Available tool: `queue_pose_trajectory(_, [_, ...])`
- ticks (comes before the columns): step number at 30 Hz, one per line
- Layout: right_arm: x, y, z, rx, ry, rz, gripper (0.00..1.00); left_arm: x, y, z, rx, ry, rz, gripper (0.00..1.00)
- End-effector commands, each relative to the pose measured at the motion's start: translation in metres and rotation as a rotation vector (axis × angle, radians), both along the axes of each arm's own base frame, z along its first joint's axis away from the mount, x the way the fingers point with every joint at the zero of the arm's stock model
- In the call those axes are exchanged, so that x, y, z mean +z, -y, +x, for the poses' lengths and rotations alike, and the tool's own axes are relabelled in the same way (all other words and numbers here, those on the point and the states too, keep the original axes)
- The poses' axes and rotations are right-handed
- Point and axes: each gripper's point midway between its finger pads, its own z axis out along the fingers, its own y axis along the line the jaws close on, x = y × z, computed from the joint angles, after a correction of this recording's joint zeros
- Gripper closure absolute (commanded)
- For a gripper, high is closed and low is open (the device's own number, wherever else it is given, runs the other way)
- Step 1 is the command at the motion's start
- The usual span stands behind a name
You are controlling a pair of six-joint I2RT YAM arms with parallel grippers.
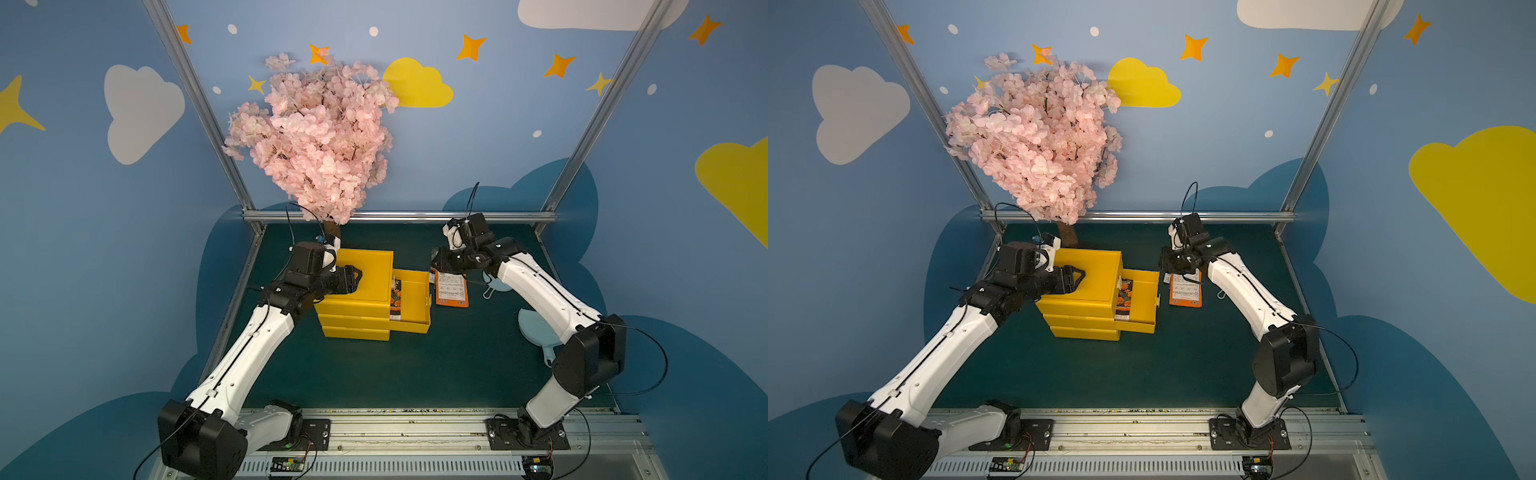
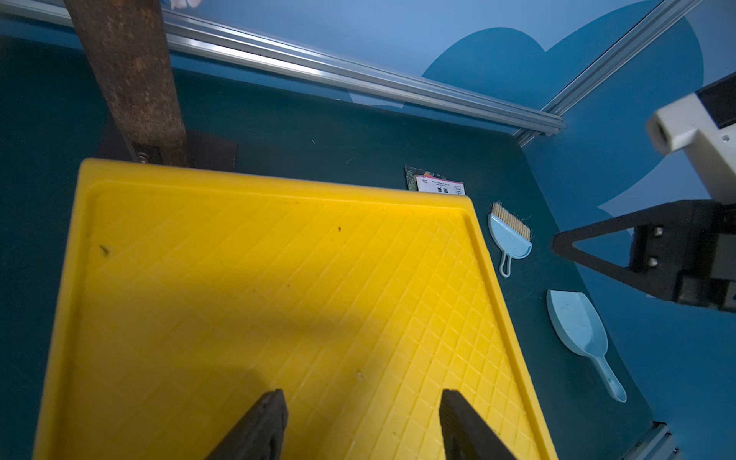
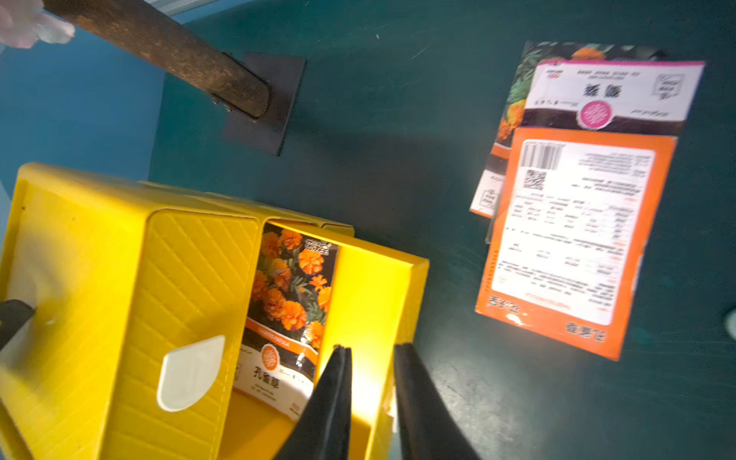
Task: Take the seed bags out of the drawer
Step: Place the seed packet at the center of the board, then pick up the seed packet from the drawer.
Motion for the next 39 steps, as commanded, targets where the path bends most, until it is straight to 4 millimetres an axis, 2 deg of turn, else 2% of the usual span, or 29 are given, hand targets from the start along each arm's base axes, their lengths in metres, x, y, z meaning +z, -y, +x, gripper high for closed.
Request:
queue_pose_trajectory(1, [-0.002,-0.024,-0.011,0.018,-0.033,0.068,0.77,-0.075,-0.012,-0.047,0.016,-0.326,0.075,0.33])
queue_pose_trajectory(9, [-0.04,-0.066,-0.028,0.08,-0.114,0.045,0.78,-0.073,-0.014,-0.049,0.014,-0.317,0.08,0.33])
queue_pose_trajectory(15, [-0.062,-0.087,-0.034,0.102,-0.151,0.023,0.75,-0.075,-0.013,-0.049,0.012,-0.318,0.075,0.33])
queue_pose_trajectory(22, [-0.087,-0.091,-0.036,0.085,-0.184,-0.022,0.72,-0.078,-0.012,-0.049,0.008,-0.325,0.076,0.33])
queue_pose_trajectory(31, [-0.104,-0.087,-0.033,0.062,-0.195,-0.068,0.69,-0.082,-0.012,-0.049,0.006,-0.33,0.078,0.33])
queue_pose_trajectory(39, [-0.115,-0.094,-0.029,0.06,-0.215,-0.061,0.69,-0.084,-0.013,-0.049,0.008,-0.336,0.083,0.33])
